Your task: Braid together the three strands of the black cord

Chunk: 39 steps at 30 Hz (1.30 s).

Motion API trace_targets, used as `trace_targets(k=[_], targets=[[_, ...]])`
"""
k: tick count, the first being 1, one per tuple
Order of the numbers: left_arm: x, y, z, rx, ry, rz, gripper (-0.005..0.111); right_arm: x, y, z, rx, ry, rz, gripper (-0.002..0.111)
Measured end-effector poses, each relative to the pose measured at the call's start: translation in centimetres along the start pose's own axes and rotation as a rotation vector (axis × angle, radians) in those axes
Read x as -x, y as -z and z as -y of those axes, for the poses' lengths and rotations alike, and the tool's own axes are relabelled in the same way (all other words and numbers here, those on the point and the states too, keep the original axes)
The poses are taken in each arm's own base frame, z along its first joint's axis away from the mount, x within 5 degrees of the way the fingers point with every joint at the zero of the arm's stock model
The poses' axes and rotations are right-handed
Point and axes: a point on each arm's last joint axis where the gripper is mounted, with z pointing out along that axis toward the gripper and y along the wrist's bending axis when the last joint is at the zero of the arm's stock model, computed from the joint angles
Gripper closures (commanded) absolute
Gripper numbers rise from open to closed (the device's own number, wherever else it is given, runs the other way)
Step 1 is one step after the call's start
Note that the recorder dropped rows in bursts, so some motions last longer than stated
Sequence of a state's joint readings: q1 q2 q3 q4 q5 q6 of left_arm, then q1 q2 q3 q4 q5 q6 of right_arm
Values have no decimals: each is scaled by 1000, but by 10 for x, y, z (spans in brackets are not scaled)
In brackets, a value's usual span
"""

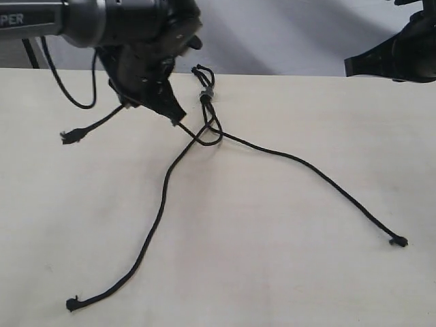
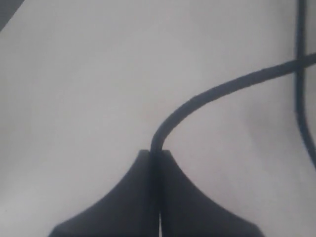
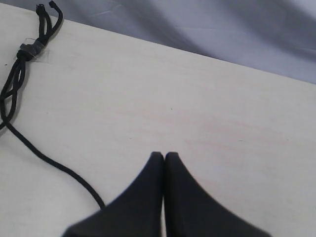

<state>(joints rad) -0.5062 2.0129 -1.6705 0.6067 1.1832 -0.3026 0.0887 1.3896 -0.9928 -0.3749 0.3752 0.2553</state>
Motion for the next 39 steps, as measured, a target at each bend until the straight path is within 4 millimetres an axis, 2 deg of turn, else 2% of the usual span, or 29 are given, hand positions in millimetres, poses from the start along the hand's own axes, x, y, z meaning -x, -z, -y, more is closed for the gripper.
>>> trace_targets(k=[3, 5, 10, 15, 23, 26, 30, 32, 33, 36, 37, 39], targets=[[-10, -30, -18, -26, 47, -34, 107, 0, 0, 0, 0, 0, 0, 108], [-18, -49, -21, -58, 65, -33, 107, 0, 0, 0, 0, 0, 0, 108], [-46, -89, -17, -125, 69, -51, 107, 0, 0, 0, 0, 0, 0, 108], [-71, -111, -9, -165, 77, -87, 107, 0, 0, 0, 0, 0, 0, 108], [-87, -119, 1, -195, 100, -126, 104, -1, -3, -1, 3, 1, -3, 108], [-86, -120, 1, -198, 114, -122, 85, -1, -3, -1, 4, -4, -3, 108], [-86, -120, 2, -204, 142, -116, 42, -1, -3, -1, 11, -39, -4, 108], [-85, -119, 1, -204, 145, -114, 30, -1, -3, -3, 22, -77, -8, 108], [-85, -118, 1, -203, 147, -111, 27, -2, -3, -3, 30, -103, -14, 108], [-85, -115, -5, -194, 158, -114, 30, -3, -3, -9, 62, -146, -38, 108], [-85, -114, -9, -193, 170, -116, 35, -4, -2, -12, 77, -135, -44, 108], [-84, -109, -19, -187, 202, -103, 52, -3, -1, -25, 128, -111, -51, 108]])
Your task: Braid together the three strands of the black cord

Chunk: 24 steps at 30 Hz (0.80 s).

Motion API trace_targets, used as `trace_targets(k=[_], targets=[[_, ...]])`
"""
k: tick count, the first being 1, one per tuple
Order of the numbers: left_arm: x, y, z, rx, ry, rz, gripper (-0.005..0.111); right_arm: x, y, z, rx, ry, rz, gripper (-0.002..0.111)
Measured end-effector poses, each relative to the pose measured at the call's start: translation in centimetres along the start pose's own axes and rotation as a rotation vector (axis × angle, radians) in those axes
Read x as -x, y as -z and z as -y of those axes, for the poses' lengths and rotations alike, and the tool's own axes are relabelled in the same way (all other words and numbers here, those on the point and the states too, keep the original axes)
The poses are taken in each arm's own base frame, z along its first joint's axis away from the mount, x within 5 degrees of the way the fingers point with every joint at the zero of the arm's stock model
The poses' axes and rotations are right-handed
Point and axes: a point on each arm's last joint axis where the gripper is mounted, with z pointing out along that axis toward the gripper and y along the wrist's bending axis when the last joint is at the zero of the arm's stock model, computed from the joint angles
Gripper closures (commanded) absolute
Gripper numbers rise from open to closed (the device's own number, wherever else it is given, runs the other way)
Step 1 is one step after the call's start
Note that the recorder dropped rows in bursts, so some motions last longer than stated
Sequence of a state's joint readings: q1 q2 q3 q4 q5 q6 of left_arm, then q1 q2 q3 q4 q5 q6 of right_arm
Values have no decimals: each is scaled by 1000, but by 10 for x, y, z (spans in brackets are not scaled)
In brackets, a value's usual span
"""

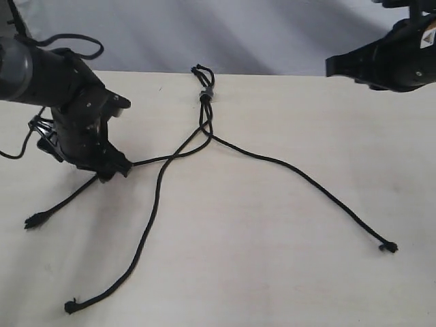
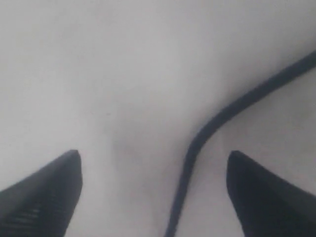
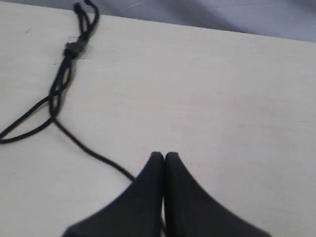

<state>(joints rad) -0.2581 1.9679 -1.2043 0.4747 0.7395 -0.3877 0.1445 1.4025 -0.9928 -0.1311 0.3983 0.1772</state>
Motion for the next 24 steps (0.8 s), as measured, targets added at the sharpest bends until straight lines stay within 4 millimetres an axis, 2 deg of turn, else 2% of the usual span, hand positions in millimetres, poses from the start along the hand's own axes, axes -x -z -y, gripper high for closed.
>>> trace_targets(k=[1, 4, 5, 7, 9, 12, 13, 15, 20, 24], targets=[[3, 7, -9, 3, 25, 23, 61, -1, -1, -7, 26, 13, -11, 108], [6, 35, -44, 19, 120, 103, 101, -4, -4, -38, 135, 60, -78, 108], [6, 44, -57, 28, 151, 130, 106, -8, -7, -54, 179, 94, -116, 108], [3, 58, -77, 43, 202, 170, 105, -13, -12, -81, 244, 143, -160, 106], [-2, 66, -93, 53, 245, 200, 105, -24, -23, -112, 302, 208, -214, 99], [-15, 66, -109, 55, 288, 239, 105, -38, -40, -154, 362, 280, -296, 75], [-17, 63, -113, 50, 297, 258, 105, -42, -47, -167, 373, 291, -322, 64], [-21, 58, -119, 42, 317, 287, 105, -50, -57, -193, 396, 317, -376, 55], [-21, 55, -123, 26, 346, 320, 105, -68, -79, -246, 414, 339, -491, 56], [-20, 56, -123, 15, 355, 333, 105, -85, -98, -273, 409, 371, -565, 56]])
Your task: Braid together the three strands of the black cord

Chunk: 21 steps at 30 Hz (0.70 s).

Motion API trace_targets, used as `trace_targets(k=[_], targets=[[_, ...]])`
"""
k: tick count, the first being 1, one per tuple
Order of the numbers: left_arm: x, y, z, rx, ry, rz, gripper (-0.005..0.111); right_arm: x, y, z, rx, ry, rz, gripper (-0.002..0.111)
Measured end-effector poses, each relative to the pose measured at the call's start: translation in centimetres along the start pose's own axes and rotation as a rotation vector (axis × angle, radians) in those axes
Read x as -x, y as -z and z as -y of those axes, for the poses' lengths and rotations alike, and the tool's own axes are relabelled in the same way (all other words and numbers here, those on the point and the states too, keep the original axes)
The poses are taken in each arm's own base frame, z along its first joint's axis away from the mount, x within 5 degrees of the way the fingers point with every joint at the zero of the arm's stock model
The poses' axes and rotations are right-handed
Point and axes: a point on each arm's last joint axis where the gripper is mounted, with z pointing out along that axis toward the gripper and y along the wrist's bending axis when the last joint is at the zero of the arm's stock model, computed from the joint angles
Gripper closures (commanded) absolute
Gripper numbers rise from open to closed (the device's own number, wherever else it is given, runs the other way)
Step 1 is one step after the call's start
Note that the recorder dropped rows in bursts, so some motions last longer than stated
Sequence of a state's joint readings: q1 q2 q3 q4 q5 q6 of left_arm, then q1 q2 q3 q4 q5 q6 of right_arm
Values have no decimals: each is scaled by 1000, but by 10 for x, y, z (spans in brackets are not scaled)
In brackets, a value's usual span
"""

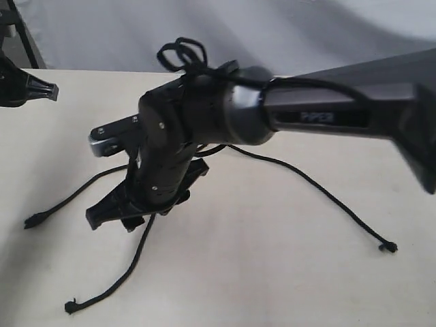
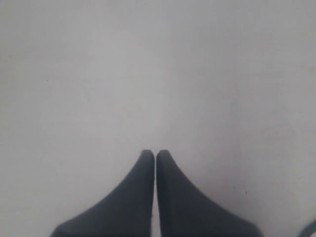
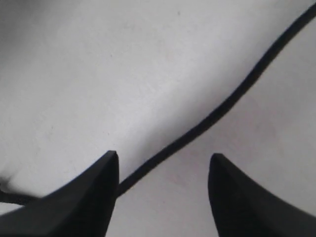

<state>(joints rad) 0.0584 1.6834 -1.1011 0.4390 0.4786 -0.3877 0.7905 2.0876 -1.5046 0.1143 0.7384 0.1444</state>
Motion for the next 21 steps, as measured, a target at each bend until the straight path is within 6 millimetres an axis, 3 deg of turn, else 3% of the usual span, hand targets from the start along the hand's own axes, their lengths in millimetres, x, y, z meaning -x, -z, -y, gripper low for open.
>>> trace_targets(k=[8, 12, 16, 21], targets=[[0, 0, 1, -7, 12, 1, 105, 6, -36, -4, -30, -34, -70, 59], [0, 0, 1, -7, 12, 1, 105, 5, -44, -2, -51, -30, -85, 79], [0, 0, 1, -7, 12, 1, 105, 6, -44, -1, -59, -12, -86, 107], [0, 0, 1, -9, 16, 1, 105, 3, -33, 1, -92, 66, -139, 109]])
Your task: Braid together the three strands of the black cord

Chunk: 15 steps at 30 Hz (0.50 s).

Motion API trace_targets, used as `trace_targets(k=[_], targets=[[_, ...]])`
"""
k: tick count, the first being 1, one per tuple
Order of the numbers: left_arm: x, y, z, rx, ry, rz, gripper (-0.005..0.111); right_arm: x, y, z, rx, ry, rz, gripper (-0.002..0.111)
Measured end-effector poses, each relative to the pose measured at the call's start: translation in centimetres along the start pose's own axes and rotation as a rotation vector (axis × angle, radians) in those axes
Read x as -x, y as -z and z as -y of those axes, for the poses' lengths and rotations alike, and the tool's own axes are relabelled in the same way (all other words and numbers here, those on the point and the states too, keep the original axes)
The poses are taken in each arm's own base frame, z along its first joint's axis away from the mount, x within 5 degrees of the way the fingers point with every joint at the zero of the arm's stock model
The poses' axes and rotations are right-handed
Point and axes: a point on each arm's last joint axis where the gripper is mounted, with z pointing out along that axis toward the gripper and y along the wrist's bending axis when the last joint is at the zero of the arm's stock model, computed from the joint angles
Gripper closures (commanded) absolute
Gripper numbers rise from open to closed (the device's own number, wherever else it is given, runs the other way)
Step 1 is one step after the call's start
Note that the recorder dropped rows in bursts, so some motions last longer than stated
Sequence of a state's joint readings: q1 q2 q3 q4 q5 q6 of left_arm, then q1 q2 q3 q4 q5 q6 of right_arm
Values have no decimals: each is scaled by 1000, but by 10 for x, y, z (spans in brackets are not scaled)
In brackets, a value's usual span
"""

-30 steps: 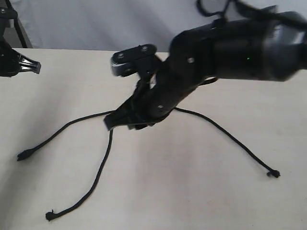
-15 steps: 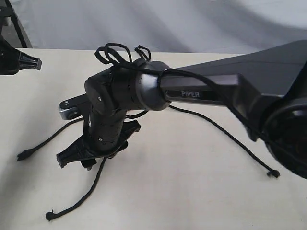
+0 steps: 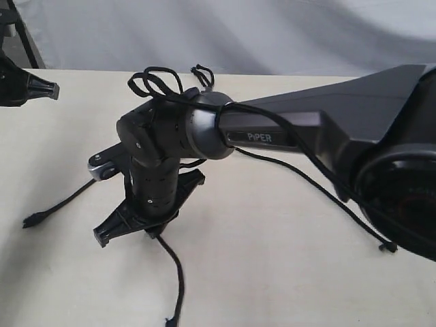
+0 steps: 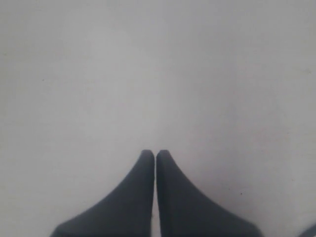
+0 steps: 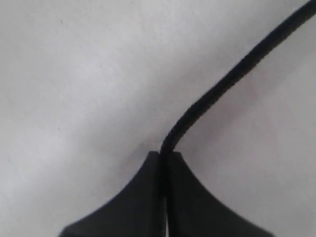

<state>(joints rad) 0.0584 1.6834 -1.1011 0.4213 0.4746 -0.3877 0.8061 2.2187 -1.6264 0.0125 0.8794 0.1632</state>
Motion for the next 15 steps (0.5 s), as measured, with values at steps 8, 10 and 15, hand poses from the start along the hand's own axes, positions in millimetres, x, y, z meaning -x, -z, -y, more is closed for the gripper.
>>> trace_targets(k=[8, 10, 15], targets=[[0, 0, 0, -3, 6, 0, 105, 4, 92, 46, -343, 158, 64, 109], [0, 0, 1, -5, 11, -2, 105, 4, 108, 70, -455, 163, 67, 109], [0, 0, 1, -8, 17, -3, 105, 5, 113, 135, -591, 97, 52, 109]])
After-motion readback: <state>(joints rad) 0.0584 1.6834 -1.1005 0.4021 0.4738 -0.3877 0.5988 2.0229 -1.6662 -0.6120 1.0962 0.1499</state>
